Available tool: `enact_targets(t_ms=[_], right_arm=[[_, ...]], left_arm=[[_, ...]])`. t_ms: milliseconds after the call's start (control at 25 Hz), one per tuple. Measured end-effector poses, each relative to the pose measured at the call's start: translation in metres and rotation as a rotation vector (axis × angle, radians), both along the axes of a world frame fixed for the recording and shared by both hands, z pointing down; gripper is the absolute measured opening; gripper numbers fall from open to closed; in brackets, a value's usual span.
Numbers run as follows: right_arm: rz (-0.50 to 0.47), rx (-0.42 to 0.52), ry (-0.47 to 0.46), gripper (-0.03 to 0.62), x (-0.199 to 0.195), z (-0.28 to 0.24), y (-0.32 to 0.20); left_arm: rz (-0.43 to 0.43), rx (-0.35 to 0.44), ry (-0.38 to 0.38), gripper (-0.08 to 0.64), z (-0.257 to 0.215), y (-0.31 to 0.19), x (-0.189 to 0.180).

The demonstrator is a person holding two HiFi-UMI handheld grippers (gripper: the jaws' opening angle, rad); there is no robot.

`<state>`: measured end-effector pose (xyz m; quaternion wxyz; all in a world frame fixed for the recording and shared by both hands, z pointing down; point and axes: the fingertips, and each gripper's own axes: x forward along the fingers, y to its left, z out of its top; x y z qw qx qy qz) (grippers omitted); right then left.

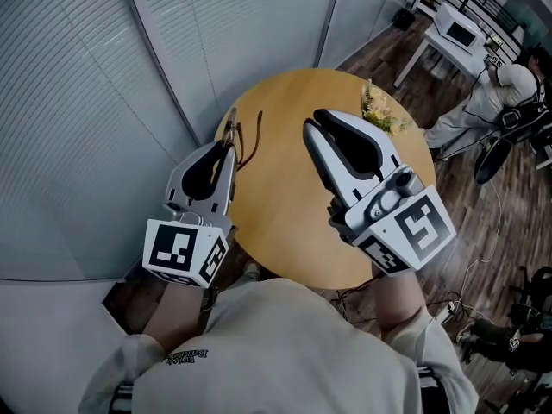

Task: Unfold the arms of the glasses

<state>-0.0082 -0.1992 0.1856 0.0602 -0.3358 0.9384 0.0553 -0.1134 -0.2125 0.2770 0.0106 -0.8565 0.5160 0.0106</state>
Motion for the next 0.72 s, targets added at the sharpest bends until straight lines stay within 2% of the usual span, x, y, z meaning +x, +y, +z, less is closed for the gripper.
enact_targets(t_ms=[120, 240, 720], right_arm=[[-0.007, 0.042, 0.028, 0.041, -0.008, -0.006, -0.003], [-0.016, 0.059, 0.054, 0.041, -0.013, -0.004, -0.005], [-0.056, -0.035, 0.134, 0.041, -0.035, 0.02, -0.006]], left_arm=[[0.0, 0.016, -0.034, 0.054, 0.001, 0.0, 0.005], [0.003, 0.016, -0.037, 0.054, 0.007, 0.001, 0.009], [0.019, -0.002, -0.051, 0.054, 0.01, 0.012, 0.02]])
